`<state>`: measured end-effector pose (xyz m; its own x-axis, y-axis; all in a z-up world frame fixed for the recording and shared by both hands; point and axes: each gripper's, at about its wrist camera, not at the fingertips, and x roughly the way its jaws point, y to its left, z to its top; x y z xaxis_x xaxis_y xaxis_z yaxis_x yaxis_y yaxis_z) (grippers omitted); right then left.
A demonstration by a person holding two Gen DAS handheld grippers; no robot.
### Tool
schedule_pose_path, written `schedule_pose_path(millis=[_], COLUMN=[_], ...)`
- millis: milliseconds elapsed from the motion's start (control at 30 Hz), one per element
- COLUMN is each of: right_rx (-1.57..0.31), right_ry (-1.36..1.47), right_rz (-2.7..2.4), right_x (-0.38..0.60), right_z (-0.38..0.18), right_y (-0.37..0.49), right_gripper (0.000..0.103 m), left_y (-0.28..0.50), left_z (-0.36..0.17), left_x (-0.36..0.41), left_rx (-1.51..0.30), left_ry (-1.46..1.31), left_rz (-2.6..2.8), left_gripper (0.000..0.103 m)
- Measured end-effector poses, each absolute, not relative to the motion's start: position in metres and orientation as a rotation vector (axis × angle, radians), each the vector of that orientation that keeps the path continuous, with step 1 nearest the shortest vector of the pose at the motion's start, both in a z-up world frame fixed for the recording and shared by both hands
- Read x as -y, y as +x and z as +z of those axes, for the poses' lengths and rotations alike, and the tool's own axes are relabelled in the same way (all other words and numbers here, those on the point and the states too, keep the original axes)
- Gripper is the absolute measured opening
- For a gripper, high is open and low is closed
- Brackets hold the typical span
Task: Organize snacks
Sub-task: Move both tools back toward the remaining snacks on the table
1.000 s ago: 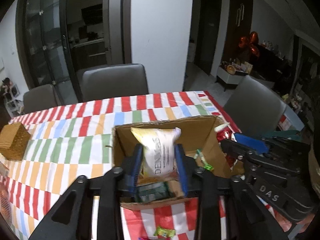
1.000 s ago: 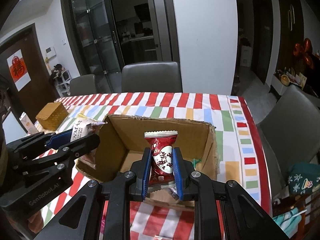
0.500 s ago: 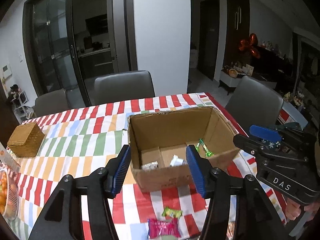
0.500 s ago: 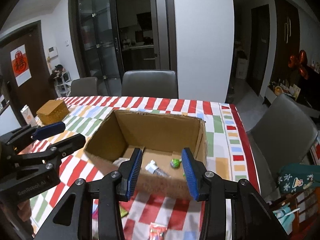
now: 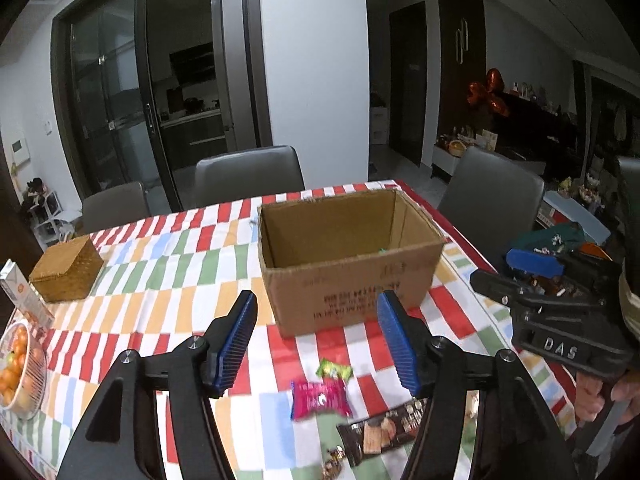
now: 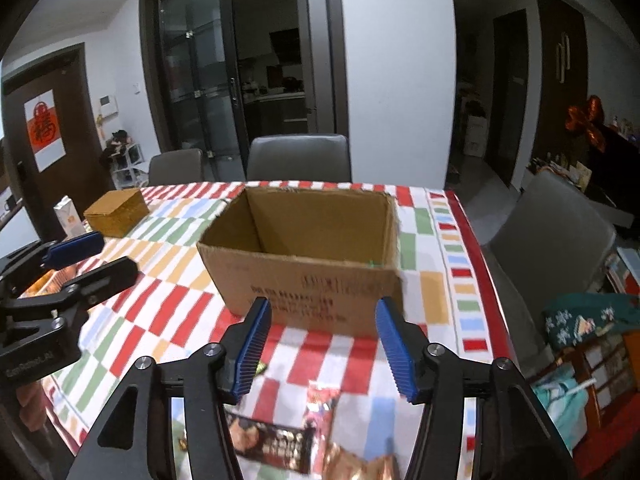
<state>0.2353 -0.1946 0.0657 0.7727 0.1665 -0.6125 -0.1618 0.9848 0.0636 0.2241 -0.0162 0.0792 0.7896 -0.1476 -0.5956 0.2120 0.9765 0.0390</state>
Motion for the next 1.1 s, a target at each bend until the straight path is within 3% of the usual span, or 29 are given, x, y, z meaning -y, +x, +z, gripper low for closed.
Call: schedule_pose_path(millis=[333, 1100], right_rx=[-0.690, -0.951], right_ry=[0.030, -0.005], right_rz=[0.063, -0.006], right_x=[0.209, 0.216], right_z=[0.045, -0.052], right_y=[0.202, 0.173], right_gripper=[0.069, 0.070], left_y=[0.194, 0.171], left_z=[0.047, -0.061], left_x=[0.013, 0.013], left_rx=[-0.715, -0.974], left_ry=[0.067, 0.164], left_rz=[-0.170, -0.134], left_gripper=[0.063, 0.063])
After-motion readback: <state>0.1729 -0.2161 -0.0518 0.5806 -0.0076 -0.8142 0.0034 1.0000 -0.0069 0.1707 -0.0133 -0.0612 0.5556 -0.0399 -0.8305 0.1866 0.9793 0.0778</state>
